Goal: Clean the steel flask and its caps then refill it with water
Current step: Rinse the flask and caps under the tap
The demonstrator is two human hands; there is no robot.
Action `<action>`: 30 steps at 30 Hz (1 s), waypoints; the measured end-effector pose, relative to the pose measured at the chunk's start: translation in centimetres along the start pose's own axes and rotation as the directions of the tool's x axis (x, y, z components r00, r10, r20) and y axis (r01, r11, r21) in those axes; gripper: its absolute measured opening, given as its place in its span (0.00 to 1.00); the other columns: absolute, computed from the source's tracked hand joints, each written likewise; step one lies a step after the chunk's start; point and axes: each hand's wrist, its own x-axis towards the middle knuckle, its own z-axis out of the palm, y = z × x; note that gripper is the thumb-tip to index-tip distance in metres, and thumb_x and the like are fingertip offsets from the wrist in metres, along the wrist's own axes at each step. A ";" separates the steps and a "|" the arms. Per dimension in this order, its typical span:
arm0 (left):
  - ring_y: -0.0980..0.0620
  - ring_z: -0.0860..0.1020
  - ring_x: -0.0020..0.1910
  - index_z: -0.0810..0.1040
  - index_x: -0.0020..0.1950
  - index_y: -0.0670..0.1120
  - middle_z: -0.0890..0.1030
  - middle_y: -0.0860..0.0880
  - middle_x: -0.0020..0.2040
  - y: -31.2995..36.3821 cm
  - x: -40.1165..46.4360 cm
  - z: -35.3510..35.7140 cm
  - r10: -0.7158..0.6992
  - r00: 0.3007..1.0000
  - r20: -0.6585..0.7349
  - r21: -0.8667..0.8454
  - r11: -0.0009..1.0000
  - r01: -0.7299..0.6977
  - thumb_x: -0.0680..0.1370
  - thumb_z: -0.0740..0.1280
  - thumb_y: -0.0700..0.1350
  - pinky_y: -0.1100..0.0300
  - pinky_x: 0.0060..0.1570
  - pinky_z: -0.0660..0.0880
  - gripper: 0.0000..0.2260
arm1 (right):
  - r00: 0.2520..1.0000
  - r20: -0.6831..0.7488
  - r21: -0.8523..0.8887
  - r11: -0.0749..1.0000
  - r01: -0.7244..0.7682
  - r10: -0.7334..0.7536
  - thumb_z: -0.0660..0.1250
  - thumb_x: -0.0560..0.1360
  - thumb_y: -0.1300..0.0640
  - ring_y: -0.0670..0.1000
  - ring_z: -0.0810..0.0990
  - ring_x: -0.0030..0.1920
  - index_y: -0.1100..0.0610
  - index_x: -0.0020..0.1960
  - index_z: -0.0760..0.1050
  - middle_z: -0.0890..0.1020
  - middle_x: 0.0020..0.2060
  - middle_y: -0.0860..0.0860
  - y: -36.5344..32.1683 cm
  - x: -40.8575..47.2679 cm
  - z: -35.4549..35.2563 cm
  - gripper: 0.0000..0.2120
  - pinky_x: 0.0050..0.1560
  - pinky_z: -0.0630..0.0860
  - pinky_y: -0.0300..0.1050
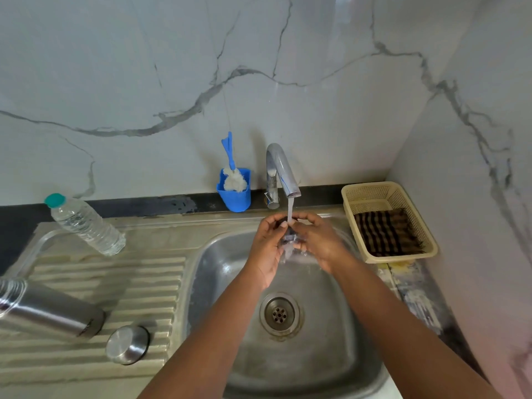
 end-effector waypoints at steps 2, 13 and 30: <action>0.48 0.82 0.55 0.73 0.64 0.49 0.83 0.44 0.56 -0.4 -0.1 0.3 -0.022 1.000 -0.014 0.043 0.999 0.022 0.83 0.62 0.43 0.53 0.56 0.77 0.11 | 0.983 -0.095 -0.168 0.976 0.142 -0.159 0.68 0.78 0.56 0.52 0.83 0.50 0.46 0.51 0.80 0.84 0.48 0.51 0.2 0.1 0.2 0.06 0.50 0.80 0.48; 0.50 0.82 0.44 0.72 0.61 0.43 0.82 0.41 0.50 -0.2 0.0 0.9 -0.081 0.974 -0.213 0.044 0.995 0.092 0.81 0.65 0.51 0.59 0.44 0.80 0.15 | 1.000 -0.006 0.122 0.992 -0.018 0.019 0.62 0.82 0.60 0.55 0.85 0.46 0.55 0.60 0.75 0.84 0.50 0.59 0.1 -0.5 -0.2 0.09 0.44 0.80 0.45; 0.54 0.83 0.49 0.81 0.49 0.57 0.84 0.46 0.51 1.4 -0.3 2.0 0.103 0.995 0.013 0.382 0.919 -0.100 0.76 0.72 0.43 0.65 0.46 0.79 0.08 | 0.972 -0.033 0.300 0.930 -0.214 0.235 0.57 0.84 0.52 0.49 0.79 0.30 0.62 0.49 0.78 0.81 0.31 0.55 1.2 -1.6 0.6 0.17 0.29 0.76 0.38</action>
